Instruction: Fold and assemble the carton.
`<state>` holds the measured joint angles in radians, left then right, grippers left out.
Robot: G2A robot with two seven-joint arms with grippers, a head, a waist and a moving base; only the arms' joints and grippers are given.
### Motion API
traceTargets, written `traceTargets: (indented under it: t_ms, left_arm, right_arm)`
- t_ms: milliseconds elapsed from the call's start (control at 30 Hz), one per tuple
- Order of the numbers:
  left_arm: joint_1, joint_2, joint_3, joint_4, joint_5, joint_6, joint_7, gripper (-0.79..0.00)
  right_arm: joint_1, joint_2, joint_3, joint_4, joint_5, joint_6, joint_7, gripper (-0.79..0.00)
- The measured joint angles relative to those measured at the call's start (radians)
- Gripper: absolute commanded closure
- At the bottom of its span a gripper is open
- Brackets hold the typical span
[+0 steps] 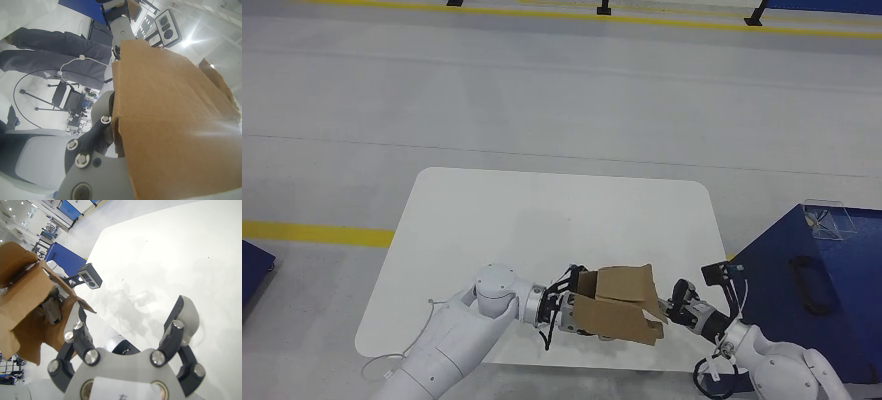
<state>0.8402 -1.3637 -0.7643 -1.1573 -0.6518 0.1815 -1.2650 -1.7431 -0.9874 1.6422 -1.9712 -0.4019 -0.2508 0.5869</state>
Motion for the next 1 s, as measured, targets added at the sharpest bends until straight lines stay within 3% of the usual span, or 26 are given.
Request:
traceTargets:
  t_ms: [267,667,1000]
  left_arm:
    - [0.015,0.007,-0.017,-0.013,0.0,-0.002,-0.001,0.0]
    - [0.013,0.005,-0.019,0.006,0.004,-0.007,0.015,0.0]
    - [0.014,0.003,-0.011,-0.012,0.043,-0.026,0.055,0.0]
  right_arm:
    - [-0.005,-0.003,-0.015,-0.022,-0.024,0.017,-0.018,-0.785]
    - [-0.141,-0.003,0.134,-0.12,0.132,-0.089,-0.055,-0.785]
    - [-0.086,-0.007,0.026,-0.106,0.058,-0.032,-0.013,-0.785]
